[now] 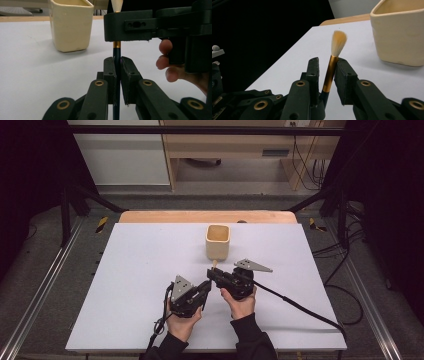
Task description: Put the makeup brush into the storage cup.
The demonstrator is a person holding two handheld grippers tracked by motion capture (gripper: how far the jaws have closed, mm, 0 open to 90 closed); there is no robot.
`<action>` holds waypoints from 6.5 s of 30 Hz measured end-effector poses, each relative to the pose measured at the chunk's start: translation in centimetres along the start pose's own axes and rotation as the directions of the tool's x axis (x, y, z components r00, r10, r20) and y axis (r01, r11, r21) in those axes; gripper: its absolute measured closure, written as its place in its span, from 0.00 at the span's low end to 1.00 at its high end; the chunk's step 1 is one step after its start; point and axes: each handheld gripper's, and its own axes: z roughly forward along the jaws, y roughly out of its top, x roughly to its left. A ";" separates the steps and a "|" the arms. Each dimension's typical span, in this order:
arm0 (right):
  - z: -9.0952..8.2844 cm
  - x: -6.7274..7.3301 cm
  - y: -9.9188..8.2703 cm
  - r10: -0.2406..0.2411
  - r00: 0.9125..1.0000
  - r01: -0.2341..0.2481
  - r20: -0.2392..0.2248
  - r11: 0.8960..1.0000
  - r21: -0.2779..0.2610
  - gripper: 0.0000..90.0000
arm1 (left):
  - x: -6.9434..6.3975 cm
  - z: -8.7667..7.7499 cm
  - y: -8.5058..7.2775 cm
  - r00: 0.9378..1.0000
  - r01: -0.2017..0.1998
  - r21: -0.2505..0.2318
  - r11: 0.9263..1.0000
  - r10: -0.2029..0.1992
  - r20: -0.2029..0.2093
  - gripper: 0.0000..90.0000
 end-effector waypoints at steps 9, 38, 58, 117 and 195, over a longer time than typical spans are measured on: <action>0.1 0.0 0.0 0.022 1.000 -0.022 -0.022 1.000 0.001 0.87 | -0.1 -0.1 0.0 1.000 -0.005 -0.006 1.000 0.005 0.000 0.92; 0.2 0.1 -0.2 0.046 0.998 -0.046 -0.030 0.999 -0.001 0.93 | 0.0 0.0 0.3 1.000 -0.005 0.014 1.000 0.005 0.000 0.91; -0.9 0.0 1.0 -0.041 0.999 0.042 0.018 0.996 -0.073 0.93 | 0.8 -1.4 2.3 0.992 -0.110 0.065 0.992 0.106 0.066 0.65; -1.9 -1.9 9.3 -0.224 0.964 0.252 0.144 0.943 -0.219 0.93 | 11.8 -7.0 1.2 0.992 -0.105 0.155 0.982 0.113 -0.049 0.12; 6.7 -5.7 13.6 -0.187 0.935 0.251 0.300 0.949 -0.190 0.93 | 12.2 -6.8 0.9 0.991 -0.110 0.195 0.975 0.123 -0.059 0.11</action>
